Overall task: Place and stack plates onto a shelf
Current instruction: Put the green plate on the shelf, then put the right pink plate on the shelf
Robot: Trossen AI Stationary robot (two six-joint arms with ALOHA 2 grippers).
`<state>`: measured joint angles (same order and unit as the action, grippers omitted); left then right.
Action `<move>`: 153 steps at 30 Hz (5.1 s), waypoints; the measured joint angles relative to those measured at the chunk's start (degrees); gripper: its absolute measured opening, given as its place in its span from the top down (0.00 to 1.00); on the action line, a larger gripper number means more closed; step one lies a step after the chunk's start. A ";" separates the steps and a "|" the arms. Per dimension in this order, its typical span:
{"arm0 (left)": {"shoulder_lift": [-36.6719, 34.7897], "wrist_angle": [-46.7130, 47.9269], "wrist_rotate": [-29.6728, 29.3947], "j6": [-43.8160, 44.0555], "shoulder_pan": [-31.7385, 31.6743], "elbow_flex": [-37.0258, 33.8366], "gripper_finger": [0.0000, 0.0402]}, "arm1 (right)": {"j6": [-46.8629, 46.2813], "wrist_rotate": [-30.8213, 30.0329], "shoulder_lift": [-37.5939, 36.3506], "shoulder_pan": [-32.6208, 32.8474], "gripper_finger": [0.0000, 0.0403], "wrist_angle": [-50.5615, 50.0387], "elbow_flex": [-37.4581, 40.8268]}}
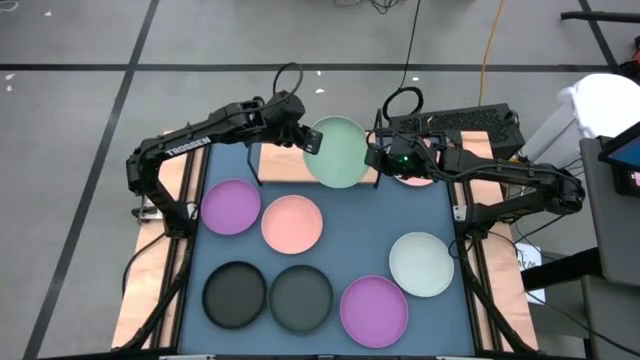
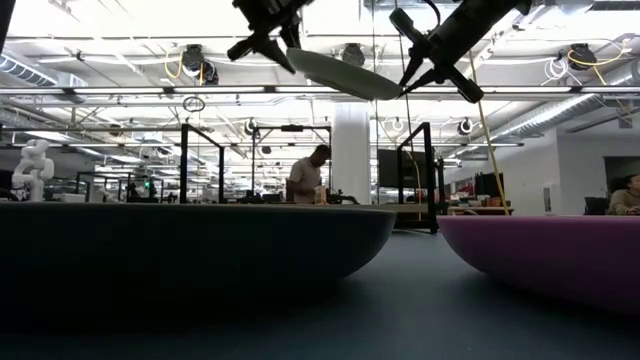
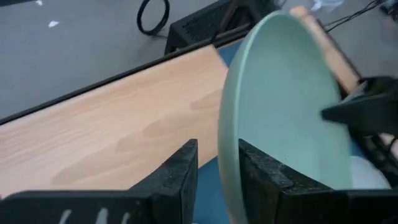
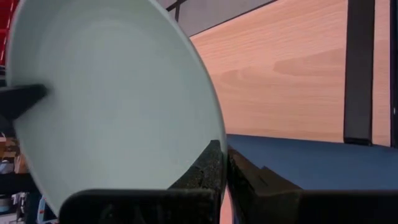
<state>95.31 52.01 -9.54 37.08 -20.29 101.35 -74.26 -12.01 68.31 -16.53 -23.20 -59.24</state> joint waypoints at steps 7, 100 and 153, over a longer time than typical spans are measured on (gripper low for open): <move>-0.02 -0.28 1.52 -1.31 0.51 -0.51 0.87 | 0.57 0.05 0.00 0.02 1.00 0.33 0.03; 14.95 5.98 12.52 -48.80 -28.85 -0.54 0.93 | 39.86 0.28 -11.41 -10.91 0.39 16.93 0.00; 15.44 -0.44 15.33 -35.96 -17.32 -7.42 0.69 | 43.86 0.28 -11.39 -12.42 0.39 16.94 0.00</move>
<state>110.75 51.57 5.79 1.12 -37.61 93.93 -30.40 -11.73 56.93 -28.95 -6.26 -59.24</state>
